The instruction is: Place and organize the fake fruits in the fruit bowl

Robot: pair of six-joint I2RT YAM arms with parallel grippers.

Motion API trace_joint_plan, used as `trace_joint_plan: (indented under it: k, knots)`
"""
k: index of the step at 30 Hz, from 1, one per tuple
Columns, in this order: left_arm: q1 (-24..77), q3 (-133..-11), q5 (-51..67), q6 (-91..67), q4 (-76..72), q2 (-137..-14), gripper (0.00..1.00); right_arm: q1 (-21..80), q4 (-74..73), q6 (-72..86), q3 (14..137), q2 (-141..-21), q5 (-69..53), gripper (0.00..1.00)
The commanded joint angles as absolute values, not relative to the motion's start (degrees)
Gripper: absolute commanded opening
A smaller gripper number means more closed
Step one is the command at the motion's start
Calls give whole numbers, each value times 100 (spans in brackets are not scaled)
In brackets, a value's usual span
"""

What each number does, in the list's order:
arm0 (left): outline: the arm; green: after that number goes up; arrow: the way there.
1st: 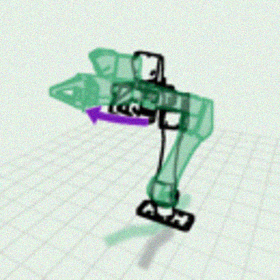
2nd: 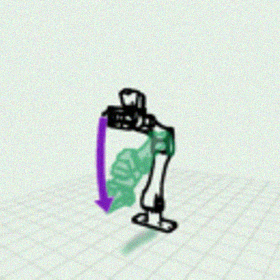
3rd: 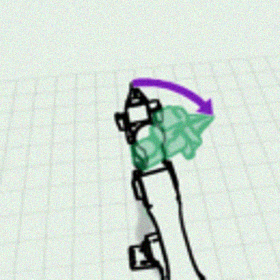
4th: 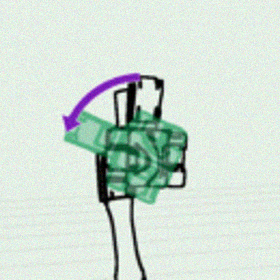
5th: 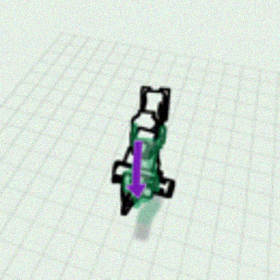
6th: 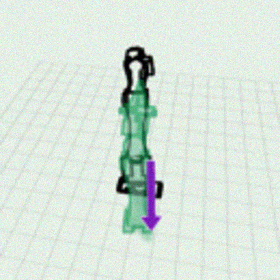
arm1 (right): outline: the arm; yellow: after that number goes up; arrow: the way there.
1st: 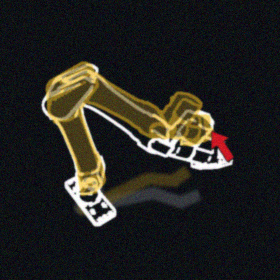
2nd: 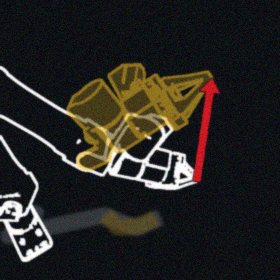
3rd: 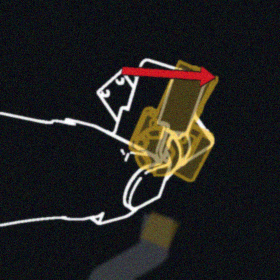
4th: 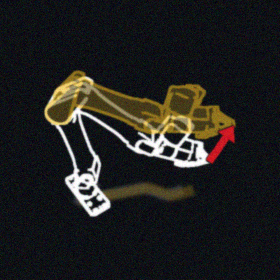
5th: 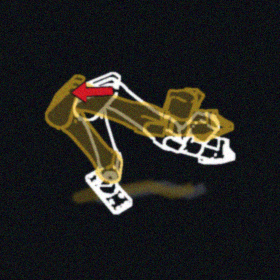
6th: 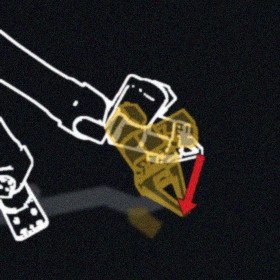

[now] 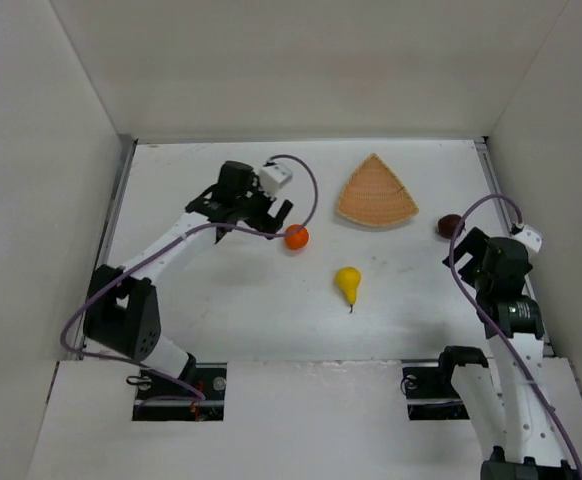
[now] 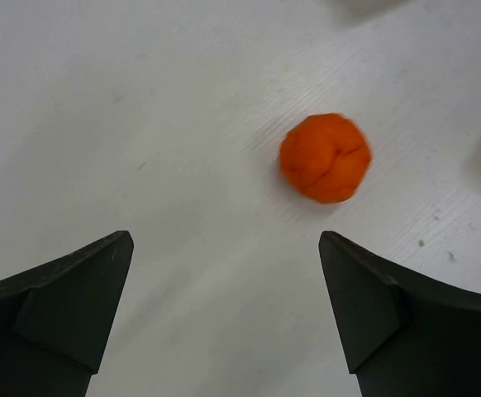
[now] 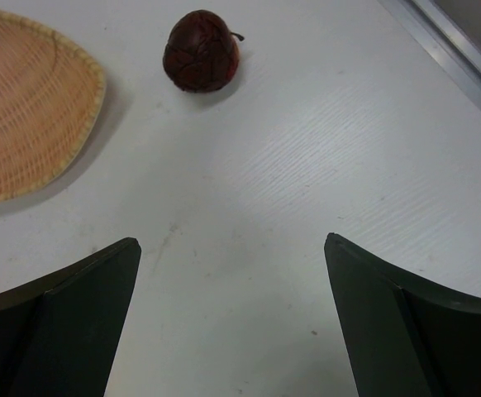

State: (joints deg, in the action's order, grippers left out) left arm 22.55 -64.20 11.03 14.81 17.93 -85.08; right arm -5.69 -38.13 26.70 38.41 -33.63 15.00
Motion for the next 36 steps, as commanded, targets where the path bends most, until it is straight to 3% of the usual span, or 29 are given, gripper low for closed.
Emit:
trace_joint_plan:
  k: [1, 11, 18, 25, 36]
  knots:
    - [2789, -6985, 1002, 2013, 2118, -9208, 100, -199, -3366, 2768, 3806, -3401, 1555, 100]
    - [3282, -8051, 993, 1916, 2303, -10862, 98, 681, -3542, 2804, 3779, -3322, 2320, 100]
    - [3230, -8227, 1028, 1810, 2163, -11171, 69, 725, -3542, 2848, 3779, -3322, 2329, 100]
    - [3440, -8252, 1011, 2144, 1469, -10828, 33, 734, -3498, 2865, 3779, -3471, 2312, 100]
    - [4038, -10703, 844, 2031, 221, -12382, 41, 795, -3366, 3050, 3762, -3744, 2206, 100]
